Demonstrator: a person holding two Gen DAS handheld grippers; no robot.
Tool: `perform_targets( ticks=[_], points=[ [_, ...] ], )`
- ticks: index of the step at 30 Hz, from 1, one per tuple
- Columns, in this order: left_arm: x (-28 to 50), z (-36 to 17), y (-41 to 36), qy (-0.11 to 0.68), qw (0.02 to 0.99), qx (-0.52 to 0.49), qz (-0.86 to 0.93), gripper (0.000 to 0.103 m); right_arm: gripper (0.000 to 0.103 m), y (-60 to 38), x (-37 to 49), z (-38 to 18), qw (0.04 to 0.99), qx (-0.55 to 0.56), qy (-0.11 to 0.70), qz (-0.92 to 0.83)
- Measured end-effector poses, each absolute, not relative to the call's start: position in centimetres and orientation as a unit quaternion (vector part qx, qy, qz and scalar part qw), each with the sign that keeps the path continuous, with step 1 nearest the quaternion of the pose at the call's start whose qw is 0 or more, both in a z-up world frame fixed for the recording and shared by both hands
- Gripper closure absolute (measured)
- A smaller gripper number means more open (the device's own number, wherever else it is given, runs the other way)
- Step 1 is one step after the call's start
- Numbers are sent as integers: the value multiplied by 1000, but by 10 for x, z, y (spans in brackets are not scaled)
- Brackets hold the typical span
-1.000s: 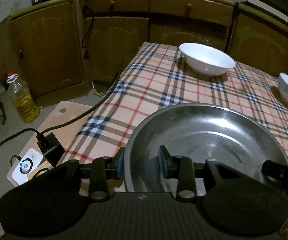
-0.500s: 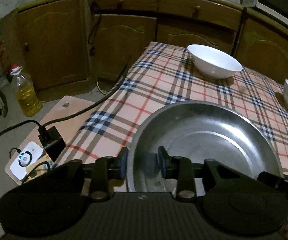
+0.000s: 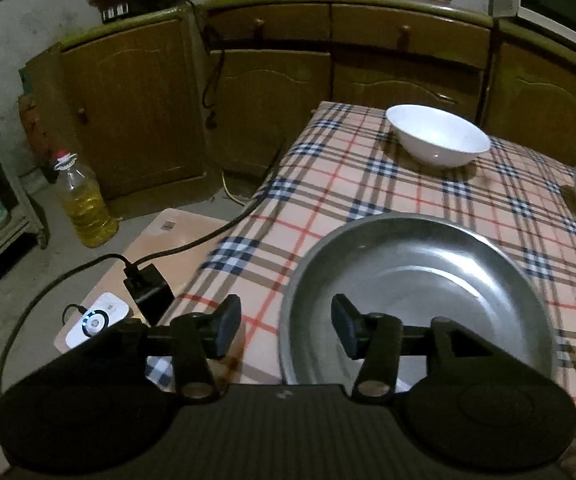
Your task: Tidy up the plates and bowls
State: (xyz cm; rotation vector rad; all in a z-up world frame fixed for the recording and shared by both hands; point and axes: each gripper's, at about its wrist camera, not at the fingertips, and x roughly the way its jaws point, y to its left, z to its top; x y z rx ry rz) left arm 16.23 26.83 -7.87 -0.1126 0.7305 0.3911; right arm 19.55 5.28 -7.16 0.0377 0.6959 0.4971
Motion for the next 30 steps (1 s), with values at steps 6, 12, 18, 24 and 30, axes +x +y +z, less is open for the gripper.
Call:
perform_targets(
  ticks=[6,12,18,24,30],
  points=[
    [163,-52,221,342,928,-47,143,51,48,3,191,-52,917,28,332,222],
    [173,-31,153,327,941,-30,78,51,42,-51,185,-35,928,35,317,195],
    [179,-14,82,314,949,-10,20,51,35,-110,177,-16,942,40,292,163],
    [196,-11,27,313,950,7,-15,51,34,-172,175,-5,950,54,281,124],
    [220,-6,-17,313,948,16,-48,51,34,-231,181,0,956,57,274,83]
  ],
)
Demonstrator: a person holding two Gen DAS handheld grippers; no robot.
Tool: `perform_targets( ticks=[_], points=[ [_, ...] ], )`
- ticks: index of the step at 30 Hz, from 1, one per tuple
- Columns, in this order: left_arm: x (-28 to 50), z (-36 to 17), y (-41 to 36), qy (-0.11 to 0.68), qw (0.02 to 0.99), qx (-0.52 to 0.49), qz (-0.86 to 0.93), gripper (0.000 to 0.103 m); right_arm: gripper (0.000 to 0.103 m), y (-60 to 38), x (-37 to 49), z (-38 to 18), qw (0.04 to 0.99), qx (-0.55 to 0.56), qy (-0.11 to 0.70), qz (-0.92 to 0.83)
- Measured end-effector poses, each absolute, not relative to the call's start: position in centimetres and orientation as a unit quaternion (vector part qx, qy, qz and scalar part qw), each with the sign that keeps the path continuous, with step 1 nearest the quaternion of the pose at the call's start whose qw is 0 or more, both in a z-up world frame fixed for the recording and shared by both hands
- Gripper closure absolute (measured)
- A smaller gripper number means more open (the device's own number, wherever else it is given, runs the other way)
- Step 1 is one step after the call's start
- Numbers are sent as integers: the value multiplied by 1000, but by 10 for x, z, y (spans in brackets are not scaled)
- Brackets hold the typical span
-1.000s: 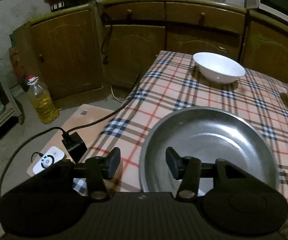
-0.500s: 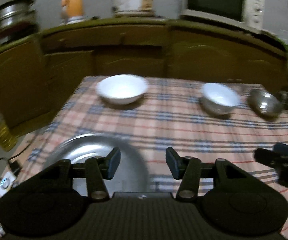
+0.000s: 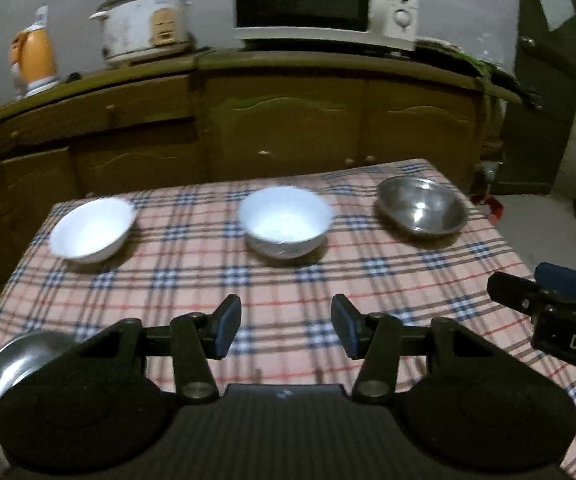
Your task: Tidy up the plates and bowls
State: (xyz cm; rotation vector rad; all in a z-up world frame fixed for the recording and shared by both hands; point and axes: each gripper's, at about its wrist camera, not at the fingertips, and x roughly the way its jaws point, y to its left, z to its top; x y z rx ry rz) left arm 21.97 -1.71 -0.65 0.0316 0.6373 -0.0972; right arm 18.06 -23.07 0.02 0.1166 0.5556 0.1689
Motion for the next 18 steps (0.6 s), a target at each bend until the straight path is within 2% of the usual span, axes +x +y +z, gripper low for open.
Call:
perform_targets(
  ticks=[8,18],
  points=[
    [269,-15,-58,323,943,20,-72,51,34,-294,206,-11,953,79,287,46],
    [351,-32,-104,331,939,17,-89,47,33,-351,281,-33,944,110,309,25]
  ],
)
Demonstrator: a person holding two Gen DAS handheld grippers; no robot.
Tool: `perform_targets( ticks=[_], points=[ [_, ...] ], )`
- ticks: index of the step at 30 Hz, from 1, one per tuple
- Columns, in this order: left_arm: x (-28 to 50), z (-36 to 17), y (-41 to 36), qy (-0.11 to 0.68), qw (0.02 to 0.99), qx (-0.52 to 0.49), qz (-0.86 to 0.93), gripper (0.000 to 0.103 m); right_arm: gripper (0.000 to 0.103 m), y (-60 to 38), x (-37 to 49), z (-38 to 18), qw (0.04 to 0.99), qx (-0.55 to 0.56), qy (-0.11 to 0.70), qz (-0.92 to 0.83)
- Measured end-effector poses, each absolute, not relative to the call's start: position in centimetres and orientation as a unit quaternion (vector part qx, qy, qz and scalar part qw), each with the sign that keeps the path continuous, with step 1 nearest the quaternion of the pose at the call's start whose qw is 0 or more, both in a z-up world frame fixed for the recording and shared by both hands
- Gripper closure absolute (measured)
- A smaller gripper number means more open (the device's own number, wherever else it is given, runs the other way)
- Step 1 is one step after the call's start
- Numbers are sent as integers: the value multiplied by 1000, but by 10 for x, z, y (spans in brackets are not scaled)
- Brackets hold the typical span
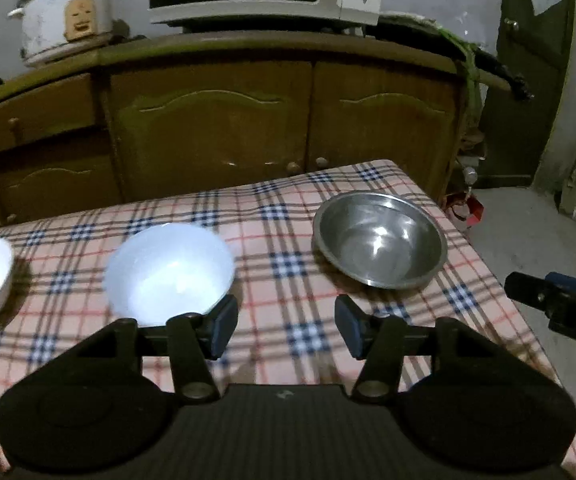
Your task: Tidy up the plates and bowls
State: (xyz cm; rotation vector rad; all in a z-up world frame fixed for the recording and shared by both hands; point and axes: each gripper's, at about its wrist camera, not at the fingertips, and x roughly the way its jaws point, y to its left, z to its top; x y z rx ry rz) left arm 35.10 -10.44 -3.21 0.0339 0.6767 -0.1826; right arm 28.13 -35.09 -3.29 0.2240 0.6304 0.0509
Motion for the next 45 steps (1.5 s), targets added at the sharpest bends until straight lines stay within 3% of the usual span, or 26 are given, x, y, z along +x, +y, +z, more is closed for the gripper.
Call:
perform_targets(
  ticks=[16,19,21,22,23,31,45],
  points=[
    [473,-91,-156,378,920,50,-92,46,33,-373,401,-96,916,126,382,12],
    [487,-101,-162,387,916,58,-92,51,34,-375,412,-108,911,127,393,9],
    [493,-108,-168,394,911,67,-99,73,52,-375,416,-114,907,133,398,17],
    [496,-109,-168,398,909,65,-107,77,72,-376,417,-115,907,137,399,24],
    [496,-110,-169,398,908,61,-114,79,83,-375,417,-116,906,141,397,32],
    [474,-93,-157,387,914,28,-116,82,83,-367,392,-96,919,130,372,35],
    [356,-12,-133,325,939,35,-103,81,83,-359,268,2,941,108,316,54]
  ],
)
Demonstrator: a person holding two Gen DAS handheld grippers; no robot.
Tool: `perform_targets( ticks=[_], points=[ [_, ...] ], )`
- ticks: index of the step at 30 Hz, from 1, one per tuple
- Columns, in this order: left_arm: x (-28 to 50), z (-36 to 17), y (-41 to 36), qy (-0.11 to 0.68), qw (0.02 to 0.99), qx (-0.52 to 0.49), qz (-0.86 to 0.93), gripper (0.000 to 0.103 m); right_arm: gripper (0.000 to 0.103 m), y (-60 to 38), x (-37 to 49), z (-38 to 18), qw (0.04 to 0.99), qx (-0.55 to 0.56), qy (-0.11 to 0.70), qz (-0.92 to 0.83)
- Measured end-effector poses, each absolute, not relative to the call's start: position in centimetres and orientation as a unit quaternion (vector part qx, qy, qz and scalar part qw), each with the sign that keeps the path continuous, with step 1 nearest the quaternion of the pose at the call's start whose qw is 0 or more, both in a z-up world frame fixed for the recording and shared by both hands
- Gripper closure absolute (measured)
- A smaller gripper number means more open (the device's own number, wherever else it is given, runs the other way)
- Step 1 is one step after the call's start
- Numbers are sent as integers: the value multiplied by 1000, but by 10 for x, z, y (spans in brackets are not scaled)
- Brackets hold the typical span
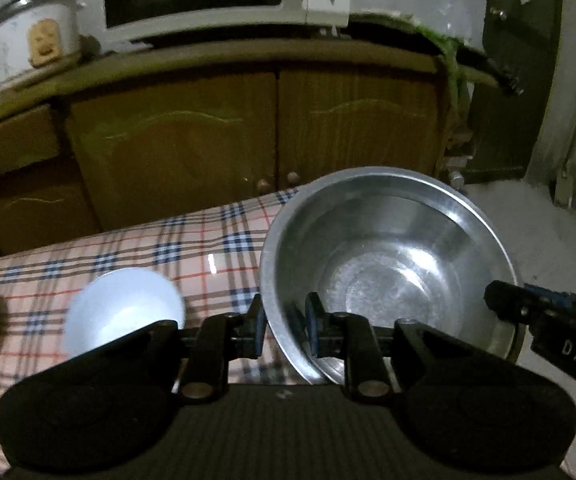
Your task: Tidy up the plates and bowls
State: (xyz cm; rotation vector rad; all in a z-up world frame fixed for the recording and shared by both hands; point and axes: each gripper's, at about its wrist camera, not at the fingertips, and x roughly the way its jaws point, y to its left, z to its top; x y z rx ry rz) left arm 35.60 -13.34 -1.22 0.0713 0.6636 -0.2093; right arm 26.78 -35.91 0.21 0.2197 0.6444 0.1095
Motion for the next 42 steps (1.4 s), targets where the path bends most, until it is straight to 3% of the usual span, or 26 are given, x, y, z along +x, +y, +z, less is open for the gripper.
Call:
perform_targets(
  ticks=[14,25,42],
  points=[
    [245,4,-98,302,950,36,-68,80,83,-327,130,48,947,90,296,90],
    [204,-22,-71,317,947,27,-52,80,83,-301,72,29,940,78,316,105],
    [192,-72,-53,349,936,16,-39,80,83,-283,59,-17,924,53,362,110]
  ],
)
